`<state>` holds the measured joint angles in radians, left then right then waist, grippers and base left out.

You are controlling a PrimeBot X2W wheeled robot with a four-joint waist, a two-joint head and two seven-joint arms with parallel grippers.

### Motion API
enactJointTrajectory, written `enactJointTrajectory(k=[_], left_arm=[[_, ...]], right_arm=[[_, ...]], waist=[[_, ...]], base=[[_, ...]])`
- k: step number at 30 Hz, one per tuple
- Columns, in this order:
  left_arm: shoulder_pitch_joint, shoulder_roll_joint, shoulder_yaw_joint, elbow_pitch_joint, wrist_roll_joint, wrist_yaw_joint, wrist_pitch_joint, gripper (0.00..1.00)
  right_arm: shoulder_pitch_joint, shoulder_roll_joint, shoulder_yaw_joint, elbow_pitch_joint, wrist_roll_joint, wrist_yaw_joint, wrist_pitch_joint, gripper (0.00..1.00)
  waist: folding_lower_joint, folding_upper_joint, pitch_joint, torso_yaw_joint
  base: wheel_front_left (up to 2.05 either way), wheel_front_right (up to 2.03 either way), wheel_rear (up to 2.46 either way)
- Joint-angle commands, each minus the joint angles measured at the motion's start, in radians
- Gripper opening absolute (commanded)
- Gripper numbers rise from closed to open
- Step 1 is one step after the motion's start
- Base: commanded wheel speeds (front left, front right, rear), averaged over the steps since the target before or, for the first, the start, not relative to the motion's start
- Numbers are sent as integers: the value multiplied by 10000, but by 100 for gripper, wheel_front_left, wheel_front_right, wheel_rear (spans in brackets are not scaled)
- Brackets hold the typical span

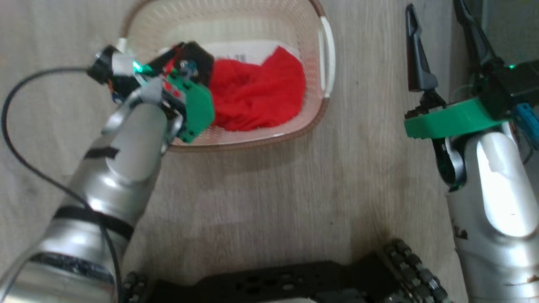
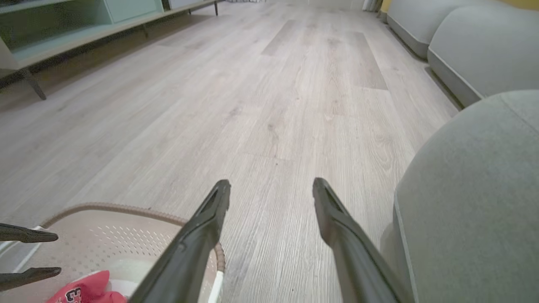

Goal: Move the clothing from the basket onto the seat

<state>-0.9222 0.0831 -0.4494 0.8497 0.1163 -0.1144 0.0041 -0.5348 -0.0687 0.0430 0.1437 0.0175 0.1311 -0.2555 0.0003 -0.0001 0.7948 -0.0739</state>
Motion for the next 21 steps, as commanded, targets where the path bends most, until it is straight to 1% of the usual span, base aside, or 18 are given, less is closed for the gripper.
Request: enactJointTrajectory(k=[1, 4, 7, 10, 15, 21], left_arm=[[-221, 307, 157, 48, 145, 142, 176, 100], [-810, 505, 142, 850, 318, 378, 629, 100], [-1213, 853, 220, 1635, 399, 666, 1043, 100], [-1509, 1234, 246, 2264, 464, 847, 1352, 100], [-1836, 1590, 229, 2960, 478, 1020, 1593, 100], [-2042, 1721, 145, 3523, 435, 1087, 1789, 100]], right_arm=[[79, 101, 233, -337, 34, -4, -63, 100], [-80, 152, 383, -458, 206, -4, -63, 100], [-142, 176, 563, -538, 428, -4, -63, 100], [-151, 180, 664, -657, 822, -4, -63, 100], [-49, 183, 694, -745, 1201, -4, -63, 100], [-2, 184, 772, -776, 1504, -4, -63, 100]], waist=[[-3, 1, 723, -633], [-3, 1, 1128, -1022], [-3, 1, 1480, -1434], [-3, 1, 1770, -1806], [-3, 1, 2069, -2173], [-3, 1, 2138, -2353]], base=[[0, 0, 0], [0, 0, 0], [0, 0, 0], [0, 0, 0], [0, 0, 0], [0, 0, 0]])
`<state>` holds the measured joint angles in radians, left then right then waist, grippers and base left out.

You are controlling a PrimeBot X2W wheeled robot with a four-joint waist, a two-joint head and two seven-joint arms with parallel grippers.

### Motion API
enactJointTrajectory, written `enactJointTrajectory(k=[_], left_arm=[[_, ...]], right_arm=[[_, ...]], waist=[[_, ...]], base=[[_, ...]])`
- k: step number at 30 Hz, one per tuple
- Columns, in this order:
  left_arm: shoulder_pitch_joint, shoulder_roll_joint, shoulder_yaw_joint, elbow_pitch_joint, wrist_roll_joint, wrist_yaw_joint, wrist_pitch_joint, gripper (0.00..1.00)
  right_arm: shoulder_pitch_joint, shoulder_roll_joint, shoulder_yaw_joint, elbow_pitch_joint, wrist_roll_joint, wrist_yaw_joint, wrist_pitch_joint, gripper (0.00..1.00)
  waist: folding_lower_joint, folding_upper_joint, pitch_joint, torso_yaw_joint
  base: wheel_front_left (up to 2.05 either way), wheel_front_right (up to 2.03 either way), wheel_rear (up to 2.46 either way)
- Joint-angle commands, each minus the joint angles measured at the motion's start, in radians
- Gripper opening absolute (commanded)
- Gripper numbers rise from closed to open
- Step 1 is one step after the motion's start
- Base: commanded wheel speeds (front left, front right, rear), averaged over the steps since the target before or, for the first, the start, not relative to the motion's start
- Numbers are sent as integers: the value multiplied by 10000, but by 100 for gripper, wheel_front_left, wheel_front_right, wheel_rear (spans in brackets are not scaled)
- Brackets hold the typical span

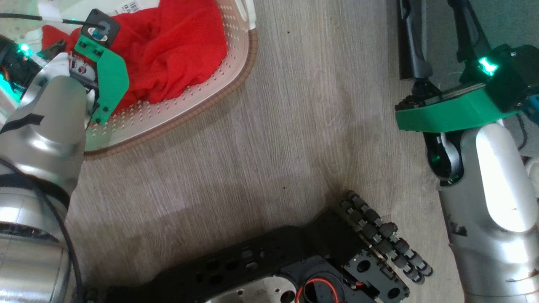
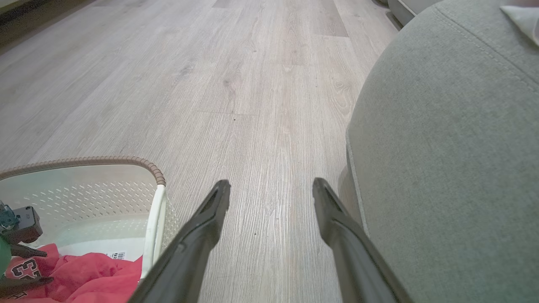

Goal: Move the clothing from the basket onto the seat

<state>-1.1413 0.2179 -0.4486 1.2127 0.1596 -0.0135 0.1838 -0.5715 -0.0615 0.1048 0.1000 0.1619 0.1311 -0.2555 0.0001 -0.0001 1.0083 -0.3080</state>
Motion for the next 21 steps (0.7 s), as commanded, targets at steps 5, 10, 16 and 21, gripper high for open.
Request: enactJointTrajectory(k=[5, 10, 16, 21], left_arm=[[62, 294, 1, 98, -27, 79, -72, 100], [19, 306, -132, 295, -58, -15, 55, 100], [-75, 335, -354, 454, -44, -269, 390, 100], [-98, 303, -519, 520, -51, -509, 555, 15]], right_arm=[[374, 111, 176, -293, 202, -4, -63, 100], [335, 111, 257, -285, 319, -4, -63, 100], [343, 112, 283, -321, 487, -4, -63, 100], [349, 112, 311, -286, 599, -4, -63, 100]], waist=[[-1, 1, -70, -24], [-1, 1, -95, -94], [-1, 1, 107, -206], [-1, 1, 200, -272]], base=[[0, 0, 0], [0, 0, 0], [0, 0, 0], [0, 0, 0]])
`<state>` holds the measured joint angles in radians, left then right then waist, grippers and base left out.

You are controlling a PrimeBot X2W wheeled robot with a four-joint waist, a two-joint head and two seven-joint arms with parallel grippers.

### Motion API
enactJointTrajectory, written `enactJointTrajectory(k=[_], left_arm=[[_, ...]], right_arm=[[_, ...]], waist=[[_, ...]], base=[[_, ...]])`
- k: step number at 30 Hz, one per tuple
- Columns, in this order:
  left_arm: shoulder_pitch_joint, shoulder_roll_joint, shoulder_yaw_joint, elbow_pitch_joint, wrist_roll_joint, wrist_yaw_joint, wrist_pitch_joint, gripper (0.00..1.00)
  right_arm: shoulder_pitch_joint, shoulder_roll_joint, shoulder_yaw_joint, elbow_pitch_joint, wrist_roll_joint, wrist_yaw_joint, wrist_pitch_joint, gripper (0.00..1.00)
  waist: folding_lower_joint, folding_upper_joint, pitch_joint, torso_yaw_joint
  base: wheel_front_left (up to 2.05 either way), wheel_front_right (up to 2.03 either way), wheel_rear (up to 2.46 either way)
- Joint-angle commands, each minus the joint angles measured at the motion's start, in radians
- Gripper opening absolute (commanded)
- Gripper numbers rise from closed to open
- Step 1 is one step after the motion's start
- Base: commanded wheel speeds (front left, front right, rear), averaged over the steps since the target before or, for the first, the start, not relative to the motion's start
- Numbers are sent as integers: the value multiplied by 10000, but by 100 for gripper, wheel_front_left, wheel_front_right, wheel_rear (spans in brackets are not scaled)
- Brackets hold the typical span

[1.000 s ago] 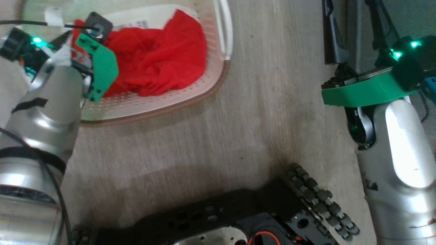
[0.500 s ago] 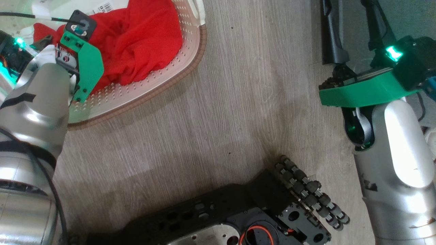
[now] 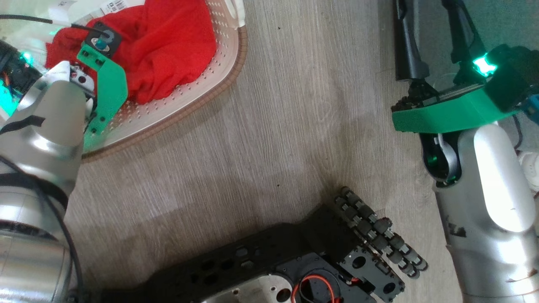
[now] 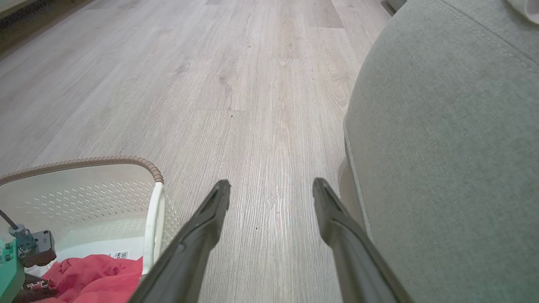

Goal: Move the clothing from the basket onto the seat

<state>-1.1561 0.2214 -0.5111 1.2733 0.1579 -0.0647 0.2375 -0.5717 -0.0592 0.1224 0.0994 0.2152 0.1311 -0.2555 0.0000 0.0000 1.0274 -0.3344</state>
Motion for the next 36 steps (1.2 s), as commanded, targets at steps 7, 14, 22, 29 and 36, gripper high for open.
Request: enactJointTrajectory(k=[7, 14, 22, 29, 36], left_arm=[[148, -196, 223, -129, -538, -290, -422, 0], [621, -998, 945, -593, -1673, -348, -2294, 0], [1885, -1588, 1688, -1106, -3119, -482, -4561, 0], [3487, -1689, 2262, -2767, -4218, -550, -4982, 0], [6044, -1502, 3055, -5974, -4524, -450, -4990, 0]], right_arm=[[422, 89, -170, -92, -26, -4, -63, 100], [855, 89, -765, 78, -517, -4, -63, 100], [1970, 89, -1383, 537, -1024, -4, -63, 100], [3006, 36, -1844, 851, -1387, -4, -63, 100], [3841, -204, -1866, 1140, -1486, -4, -63, 100]], waist=[[0, 0, -369, 258], [0, 0, -1705, 1126], [0, 0, -4374, 2226], [0, 0, -6478, 2789], [0, 0, -8326, 3090]], base=[[0, 0, 0], [0, 0, 0], [0, 0, 0], [0, 0, 0], [0, 0, 0]])
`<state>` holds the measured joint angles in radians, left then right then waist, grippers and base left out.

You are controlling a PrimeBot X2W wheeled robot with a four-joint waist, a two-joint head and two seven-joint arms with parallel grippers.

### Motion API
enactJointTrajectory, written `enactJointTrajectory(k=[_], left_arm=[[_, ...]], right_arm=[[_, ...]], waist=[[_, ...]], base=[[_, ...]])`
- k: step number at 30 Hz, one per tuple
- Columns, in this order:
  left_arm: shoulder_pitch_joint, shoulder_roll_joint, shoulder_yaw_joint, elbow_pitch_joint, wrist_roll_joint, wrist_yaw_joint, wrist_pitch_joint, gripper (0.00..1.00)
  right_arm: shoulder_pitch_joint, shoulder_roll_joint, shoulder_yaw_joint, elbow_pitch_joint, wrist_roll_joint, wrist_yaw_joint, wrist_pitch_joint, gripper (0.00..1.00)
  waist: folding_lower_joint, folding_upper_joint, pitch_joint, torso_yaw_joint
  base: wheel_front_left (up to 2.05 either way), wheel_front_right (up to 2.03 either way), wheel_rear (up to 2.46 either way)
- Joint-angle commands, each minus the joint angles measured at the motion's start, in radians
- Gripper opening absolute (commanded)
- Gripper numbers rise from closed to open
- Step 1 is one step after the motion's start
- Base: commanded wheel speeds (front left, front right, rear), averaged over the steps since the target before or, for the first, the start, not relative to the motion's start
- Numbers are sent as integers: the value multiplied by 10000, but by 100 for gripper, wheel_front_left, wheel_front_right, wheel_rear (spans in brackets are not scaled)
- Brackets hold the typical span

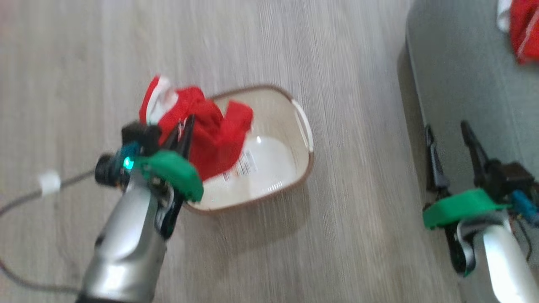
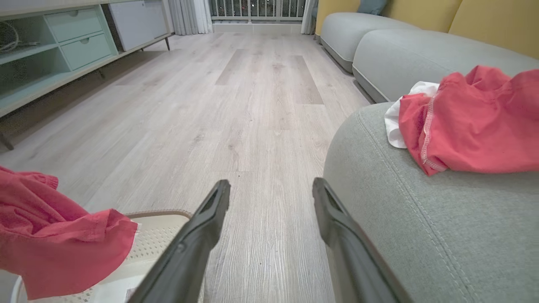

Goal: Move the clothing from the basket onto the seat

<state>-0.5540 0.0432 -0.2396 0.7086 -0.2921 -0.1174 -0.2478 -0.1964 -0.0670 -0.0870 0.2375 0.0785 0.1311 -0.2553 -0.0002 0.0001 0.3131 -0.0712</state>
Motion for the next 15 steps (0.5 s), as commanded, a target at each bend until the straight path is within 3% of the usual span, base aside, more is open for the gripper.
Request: enactJointTrajectory(k=[1, 6, 15], left_arm=[[434, 347, 459, -762, -7, 140, -137, 0], [2244, 331, 1004, -2513, -428, 153, -138, 0], [3591, 693, 1404, -3666, -433, 389, -138, 0]], right_arm=[[182, -141, 270, -213, -123, -4, -65, 100], [701, -212, 344, -64, -80, -4, -65, 100], [1366, -443, 791, 264, -66, -4, -65, 100]], waist=[[2, -1, -1393, 453], [2, -1, -2297, 563], [2, -1, -3146, 793]], base=[[0, 0, 0], [0, 0, 0], [0, 0, 0]])
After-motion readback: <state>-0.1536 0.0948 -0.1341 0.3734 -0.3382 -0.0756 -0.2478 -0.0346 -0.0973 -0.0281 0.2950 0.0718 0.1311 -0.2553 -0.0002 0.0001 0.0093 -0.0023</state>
